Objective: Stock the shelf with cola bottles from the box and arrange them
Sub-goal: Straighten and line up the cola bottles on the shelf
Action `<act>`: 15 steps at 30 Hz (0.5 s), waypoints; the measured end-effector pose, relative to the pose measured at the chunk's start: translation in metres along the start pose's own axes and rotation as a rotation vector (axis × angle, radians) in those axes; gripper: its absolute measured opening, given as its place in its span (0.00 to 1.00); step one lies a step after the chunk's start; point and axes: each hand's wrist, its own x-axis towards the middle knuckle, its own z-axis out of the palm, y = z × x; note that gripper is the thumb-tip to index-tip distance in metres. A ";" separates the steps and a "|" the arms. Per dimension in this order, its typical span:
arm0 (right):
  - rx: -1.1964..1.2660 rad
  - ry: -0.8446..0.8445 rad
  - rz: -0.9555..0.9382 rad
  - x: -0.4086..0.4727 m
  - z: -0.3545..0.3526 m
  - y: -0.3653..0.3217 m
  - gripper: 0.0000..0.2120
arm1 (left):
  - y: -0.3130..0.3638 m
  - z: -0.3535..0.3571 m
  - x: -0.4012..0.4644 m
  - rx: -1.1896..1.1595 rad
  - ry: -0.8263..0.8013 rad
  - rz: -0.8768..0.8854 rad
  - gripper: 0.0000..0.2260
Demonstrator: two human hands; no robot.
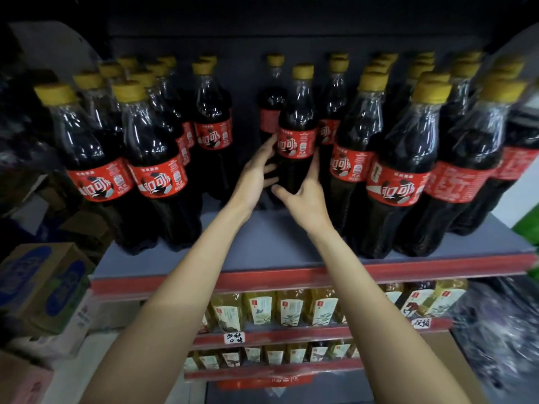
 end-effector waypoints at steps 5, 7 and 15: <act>0.116 -0.094 -0.051 0.013 -0.001 -0.003 0.38 | -0.019 -0.025 -0.030 0.129 0.108 0.250 0.17; 0.141 -0.148 -0.058 0.014 0.007 -0.005 0.35 | -0.022 -0.031 -0.038 0.120 0.199 0.283 0.15; 0.134 -0.167 -0.134 0.014 0.048 -0.022 0.32 | -0.027 -0.034 -0.061 0.131 0.373 0.221 0.24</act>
